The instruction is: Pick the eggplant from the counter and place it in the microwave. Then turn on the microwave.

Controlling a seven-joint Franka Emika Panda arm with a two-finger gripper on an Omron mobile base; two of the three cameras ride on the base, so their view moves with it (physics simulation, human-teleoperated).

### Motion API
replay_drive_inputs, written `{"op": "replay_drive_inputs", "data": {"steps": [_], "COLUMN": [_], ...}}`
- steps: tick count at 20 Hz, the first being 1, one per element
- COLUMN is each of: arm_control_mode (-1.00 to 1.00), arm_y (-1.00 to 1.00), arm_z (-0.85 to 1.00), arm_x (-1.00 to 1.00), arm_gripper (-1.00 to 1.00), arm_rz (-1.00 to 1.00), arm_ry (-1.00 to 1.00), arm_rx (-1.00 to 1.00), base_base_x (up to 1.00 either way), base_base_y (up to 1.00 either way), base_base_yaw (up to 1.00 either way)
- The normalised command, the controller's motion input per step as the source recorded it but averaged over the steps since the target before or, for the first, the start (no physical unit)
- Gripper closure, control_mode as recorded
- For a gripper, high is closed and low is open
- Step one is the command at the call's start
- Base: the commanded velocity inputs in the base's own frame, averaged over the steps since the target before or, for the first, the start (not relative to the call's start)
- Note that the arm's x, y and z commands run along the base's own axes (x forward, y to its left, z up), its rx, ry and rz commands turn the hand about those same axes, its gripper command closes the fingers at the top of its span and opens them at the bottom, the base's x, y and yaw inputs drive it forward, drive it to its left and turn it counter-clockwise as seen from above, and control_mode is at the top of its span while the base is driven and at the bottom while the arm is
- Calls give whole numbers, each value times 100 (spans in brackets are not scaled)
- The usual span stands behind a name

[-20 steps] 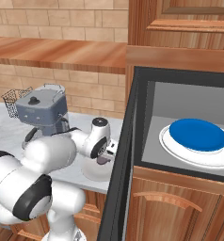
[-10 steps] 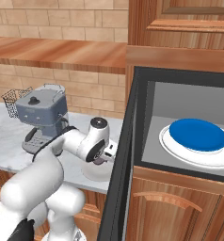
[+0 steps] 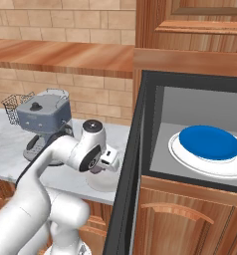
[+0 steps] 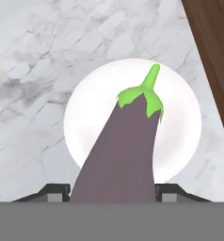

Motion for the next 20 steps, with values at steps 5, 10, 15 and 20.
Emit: {"op": "replay_drive_inputs", "data": {"steps": [5, 10, 15, 20], "arm_control_mode": [-100, -100, -100, -100], "arm_y": [8, 11, 14, 13], "arm_z": [39, 38, 37, 38], "arm_x": [-42, -41, -43, -39], "arm_gripper": [100, 100, 100, 100], "arm_rz": [0, 0, 0, 0], "arm_ry": [-3, -2, -1, 0], "arm_rx": [0, -1, -4, -6], "base_base_x": [0, 0, 0, 0], "base_base_y": [0, 0, 0, 0], "base_base_yaw": [0, 0, 0, 0]}}
